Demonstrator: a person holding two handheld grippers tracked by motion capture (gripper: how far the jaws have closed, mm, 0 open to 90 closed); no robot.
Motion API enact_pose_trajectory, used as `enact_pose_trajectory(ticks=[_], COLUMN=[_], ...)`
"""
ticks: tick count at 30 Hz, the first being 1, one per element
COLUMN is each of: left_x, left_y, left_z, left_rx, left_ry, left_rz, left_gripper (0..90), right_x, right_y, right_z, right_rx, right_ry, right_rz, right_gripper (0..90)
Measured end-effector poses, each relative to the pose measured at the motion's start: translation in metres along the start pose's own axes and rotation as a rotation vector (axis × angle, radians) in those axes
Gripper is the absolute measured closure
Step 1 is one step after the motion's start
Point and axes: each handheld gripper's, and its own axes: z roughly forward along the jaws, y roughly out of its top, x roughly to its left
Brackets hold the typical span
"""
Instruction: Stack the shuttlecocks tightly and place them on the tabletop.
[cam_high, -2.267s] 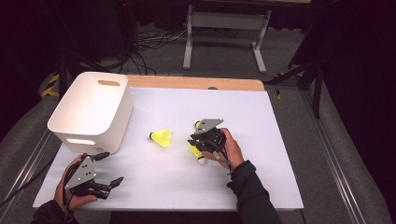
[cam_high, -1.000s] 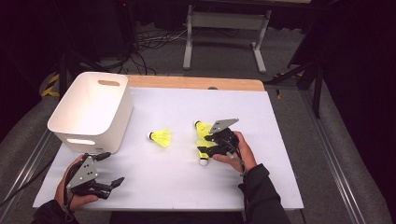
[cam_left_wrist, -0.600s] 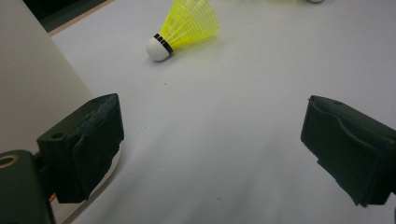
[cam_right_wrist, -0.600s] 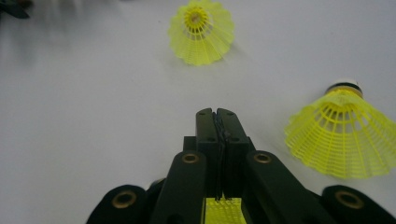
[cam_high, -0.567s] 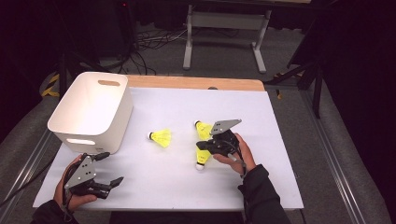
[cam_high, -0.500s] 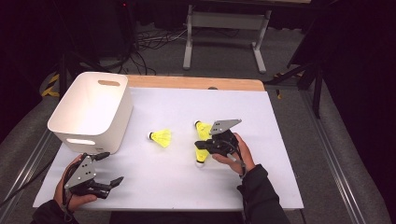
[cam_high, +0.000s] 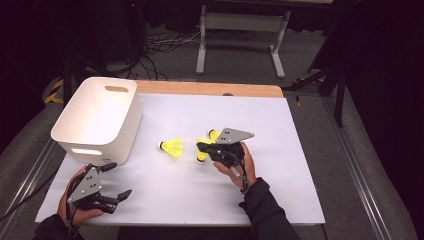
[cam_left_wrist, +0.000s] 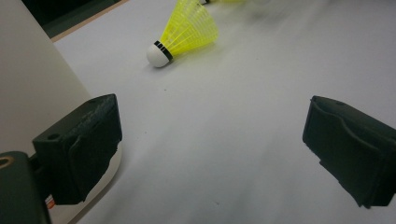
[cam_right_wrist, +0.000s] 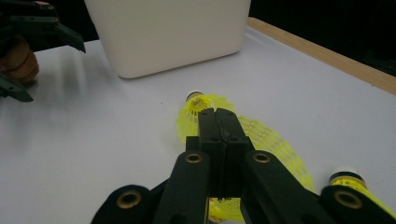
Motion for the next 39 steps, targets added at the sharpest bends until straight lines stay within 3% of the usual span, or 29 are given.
enact_pose_trajectory(ticks=[3, 6, 13, 17, 23, 39], left_x=[0.0, -0.001, -0.001, -0.001, -0.002, -0.003], left_y=[0.0, 0.0, 0.0, 0.0, 0.0, 0.0], left_z=[0.0, 0.0, -0.002, -0.002, -0.002, 0.0], left_rx=[-0.001, 0.0, -0.001, 0.0, 0.002, 0.012], left_ry=[-0.002, -0.004, -0.004, -0.006, -0.005, -0.012], left_rz=[0.004, 0.004, 0.007, 0.008, 0.014, 0.024], left_gripper=[5.0, 4.9, 4.8, 4.9, 4.9, 5.1], right_x=[0.001, 0.004, 0.008, 0.01, 0.01, 0.01], right_y=[-0.002, -0.006, -0.011, -0.015, -0.026, -0.058], right_z=[0.006, 0.008, 0.007, -0.002, -0.018, -0.034], right_rx=[-0.024, -0.015, 0.04, 0.086, 0.147, 0.277], right_ry=[-0.03, -0.025, -0.022, -0.023, -0.004, -0.029], right_rz=[0.019, 0.009, 0.0, -0.025, -0.021, -0.027], right_gripper=[90.0, 89.3, 81.9, 76.0, 70.9, 71.0])
